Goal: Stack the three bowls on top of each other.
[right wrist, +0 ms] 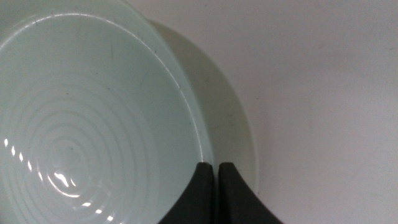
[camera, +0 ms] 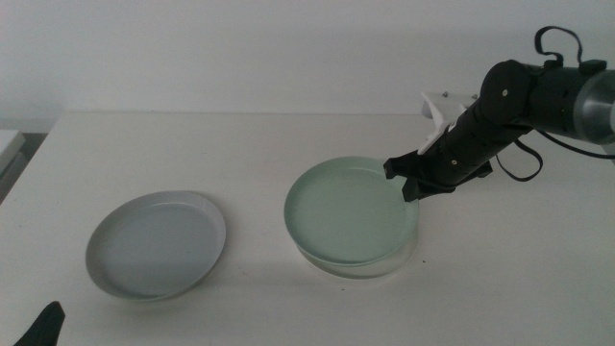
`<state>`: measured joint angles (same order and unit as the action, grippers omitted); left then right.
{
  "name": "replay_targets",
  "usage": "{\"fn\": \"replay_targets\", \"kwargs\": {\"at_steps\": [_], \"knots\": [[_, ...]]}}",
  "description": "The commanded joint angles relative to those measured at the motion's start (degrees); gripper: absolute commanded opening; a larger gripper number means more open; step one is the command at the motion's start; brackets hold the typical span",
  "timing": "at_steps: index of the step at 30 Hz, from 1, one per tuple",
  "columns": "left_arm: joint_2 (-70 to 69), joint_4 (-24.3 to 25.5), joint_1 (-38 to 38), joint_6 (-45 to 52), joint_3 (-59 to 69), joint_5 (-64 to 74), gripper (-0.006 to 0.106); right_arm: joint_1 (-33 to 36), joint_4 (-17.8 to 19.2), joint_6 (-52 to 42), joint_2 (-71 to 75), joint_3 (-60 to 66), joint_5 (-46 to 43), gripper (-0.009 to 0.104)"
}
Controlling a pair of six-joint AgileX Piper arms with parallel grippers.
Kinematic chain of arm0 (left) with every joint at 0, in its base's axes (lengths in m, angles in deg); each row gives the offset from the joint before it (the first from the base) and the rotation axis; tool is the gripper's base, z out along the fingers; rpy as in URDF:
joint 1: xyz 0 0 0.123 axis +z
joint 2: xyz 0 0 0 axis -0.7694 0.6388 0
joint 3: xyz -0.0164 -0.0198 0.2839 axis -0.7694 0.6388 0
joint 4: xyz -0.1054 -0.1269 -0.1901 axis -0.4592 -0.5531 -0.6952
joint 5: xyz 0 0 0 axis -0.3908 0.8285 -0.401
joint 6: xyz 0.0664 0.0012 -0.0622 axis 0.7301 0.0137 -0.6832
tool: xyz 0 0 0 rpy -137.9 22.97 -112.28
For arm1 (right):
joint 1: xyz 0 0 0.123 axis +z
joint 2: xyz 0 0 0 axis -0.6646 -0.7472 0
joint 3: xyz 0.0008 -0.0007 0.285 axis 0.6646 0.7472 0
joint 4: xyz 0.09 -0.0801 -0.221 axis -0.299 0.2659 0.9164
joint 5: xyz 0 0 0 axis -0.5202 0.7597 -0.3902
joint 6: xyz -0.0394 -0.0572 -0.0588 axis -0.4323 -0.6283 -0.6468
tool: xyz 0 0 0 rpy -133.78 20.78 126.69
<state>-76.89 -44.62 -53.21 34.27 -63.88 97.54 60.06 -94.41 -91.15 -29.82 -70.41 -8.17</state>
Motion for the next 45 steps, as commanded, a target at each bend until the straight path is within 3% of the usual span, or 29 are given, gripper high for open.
{"fn": "replay_targets", "kwargs": {"at_steps": [1, 11, 15, 22, 24, 29, 30, 37, 45], "knots": [[-0.2, -0.2, 0.0, -0.3, 0.0, -0.8, 0.094, 0.5, 0.2, -0.3, -0.2, 0.0, 0.0, -0.002], [-0.2, -0.2, 0.0, -0.3, 0.0, -0.8, 0.094, 0.5, 0.7, -0.1, -1.6, 0.0, 0.1, -0.002], [-0.2, -0.2, 0.0, -0.3, 0.0, -0.8, 0.094, 0.5, 1.7, -0.1, -1.6, 0.0, 0.0, 0.005], [-0.2, -0.2, 0.0, -0.3, 0.0, -0.8, 0.094, 0.5, 1.7, -0.4, -1.1, -0.3, 0.6, 0.031], [-0.2, -0.2, 0.0, -0.3, 0.0, -0.8, 0.094, 0.5, 1.7, -1.8, 0.1, -0.3, 0.6, 0.044], [-0.2, -0.2, 0.0, -0.3, 0.0, -0.8, 0.094, 0.4, 1.9, -3.4, 6.7, -0.3, 1.5, 0.090], [-0.2, -0.2, 0.0, -0.3, 0.0, -0.8, 0.094, 0.4, 2.3, -3.5, 8.2, -0.3, 2.3, 0.093], [-0.2, -0.2, 0.0, -0.3, 0.0, -0.8, 0.094, 0.4, -1.0, -13.6, 26.8, 0.5, 8.2, 0.093], [-0.2, -0.2, 0.0, -0.3, 0.0, -0.8, 0.094, 0.4, -3.4, -18.8, 53.8, 17.3, -0.5, 0.093]]}}
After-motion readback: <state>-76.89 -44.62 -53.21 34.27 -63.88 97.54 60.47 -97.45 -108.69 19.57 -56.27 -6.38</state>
